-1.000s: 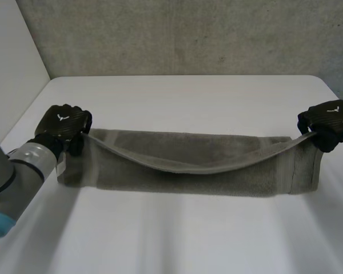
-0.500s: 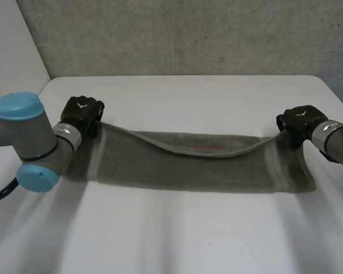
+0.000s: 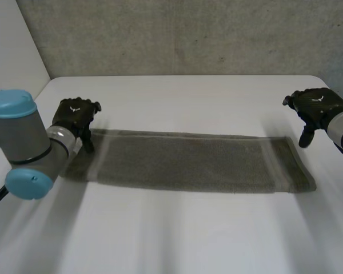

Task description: Fold the towel.

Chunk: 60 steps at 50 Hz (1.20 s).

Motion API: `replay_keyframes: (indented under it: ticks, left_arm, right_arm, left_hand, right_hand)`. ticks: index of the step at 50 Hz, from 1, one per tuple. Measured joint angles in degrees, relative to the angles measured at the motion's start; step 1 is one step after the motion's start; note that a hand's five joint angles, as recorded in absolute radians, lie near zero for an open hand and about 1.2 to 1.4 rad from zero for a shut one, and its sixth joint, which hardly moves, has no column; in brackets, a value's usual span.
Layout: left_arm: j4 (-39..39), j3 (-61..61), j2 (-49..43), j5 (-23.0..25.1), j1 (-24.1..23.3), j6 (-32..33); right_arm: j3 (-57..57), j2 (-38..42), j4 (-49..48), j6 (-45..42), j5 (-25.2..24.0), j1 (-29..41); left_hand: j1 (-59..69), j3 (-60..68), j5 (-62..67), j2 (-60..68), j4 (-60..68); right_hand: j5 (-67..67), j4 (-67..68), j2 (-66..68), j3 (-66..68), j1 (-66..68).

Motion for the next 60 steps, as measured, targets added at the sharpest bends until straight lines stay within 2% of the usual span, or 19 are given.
replay_keyframes:
  ticks: [6, 14, 26, 30, 33, 44, 52, 53, 55, 56, 58, 60]
  left_arm:
    - [2.77, -9.58, 5.41, 2.95, -0.07, 0.0]
    - [9.63, -17.34, 9.21, 5.43, -0.26, 0.01]
    - [11.85, -18.51, 9.47, 5.51, -0.73, -0.03]
    - [11.73, -18.42, 9.39, 5.46, -0.73, -0.03]
    - [11.69, -18.42, 9.39, 5.44, -0.73, -0.03]
    - [11.66, -18.48, 9.51, 5.34, -0.72, -0.05]
    - [11.67, -18.55, 9.83, 5.28, -0.72, -0.1]
    - [11.67, -18.55, 9.89, 5.28, -0.72, -0.11]
    - [11.67, -18.56, 9.93, 5.28, -0.72, -0.11]
    - [11.67, -18.56, 9.97, 5.28, -0.72, -0.11]
    - [11.67, -18.57, 10.01, 5.28, -0.72, -0.12]
    - [11.67, -18.63, 10.03, 5.28, -0.72, -0.12]
  right_arm:
    - [9.69, -4.1, 1.82, -1.12, -2.64, -0.23]
    - [17.7, -4.47, 1.45, -3.29, -4.45, -2.62]
    - [19.5, -0.19, -1.24, -4.55, -5.06, -6.33]
    - [18.95, 1.18, -2.55, -4.56, -4.79, -7.18]
    - [18.53, 1.79, -3.08, -4.69, -4.64, -7.65]
    - [17.48, 1.9, -3.25, -6.32, -4.13, -9.75]
    - [16.45, 0.12, -2.52, -8.74, -4.49, -14.58]
    - [16.57, -0.19, -2.46, -8.97, -5.19, -15.21]
    - [16.84, -0.5, -2.44, -9.1, -6.18, -15.68]
    - [17.26, -0.83, -2.42, -9.16, -7.59, -16.04]
    - [17.95, -1.3, -2.42, -9.15, -10.02, -16.4]
    - [18.64, -1.58, -2.44, -9.06, -12.78, -16.53]
  left_hand:
    - [0.0, 0.0, 0.0, 0.0, 0.0]
    - [0.0, 0.0, 0.0, 0.0, 0.01]
    - [0.0, 0.0, 0.0, 0.0, 0.0]
    - [0.0, 0.0, 0.0, 0.0, 0.01]
    - [0.0, 0.0, 0.0, 0.0, 0.01]
    - [0.0, 0.0, 0.0, 0.0, 0.01]
    - [0.0, 0.0, 0.0, 0.0, 0.0]
    - [0.0, 0.0, 0.0, 0.0, 0.01]
    - [0.0, 0.0, 0.0, 0.0, 0.01]
    - [0.0, 0.0, 0.0, 0.0, 0.0]
    - [0.0, 0.0, 0.0, 0.0, 0.01]
    - [0.0, 0.0, 0.0, 0.0, 0.01]
  right_hand:
    - [0.68, 0.06, 0.07, 0.07, 0.12]
    - [10.1, 5.52, 4.76, 5.26, 7.06]
    - [43.08, 39.95, 40.44, 40.22, 41.41]
    - [58.91, 55.09, 55.4, 55.19, 56.97]
    - [65.59, 61.88, 60.1, 61.97, 63.52]
    - [65.91, 62.27, 60.11, 62.3, 64.53]
    - [66.19, 62.27, 60.12, 62.44, 64.81]
    - [57.14, 53.64, 51.5, 54.11, 55.12]
    - [45.29, 42.19, 39.53, 42.61, 44.55]
    - [33.56, 30.97, 27.5, 30.37, 31.88]
    - [22.76, 20.52, 20.2, 20.75, 21.69]
    - [20.84, 18.82, 19.64, 19.48, 20.14]
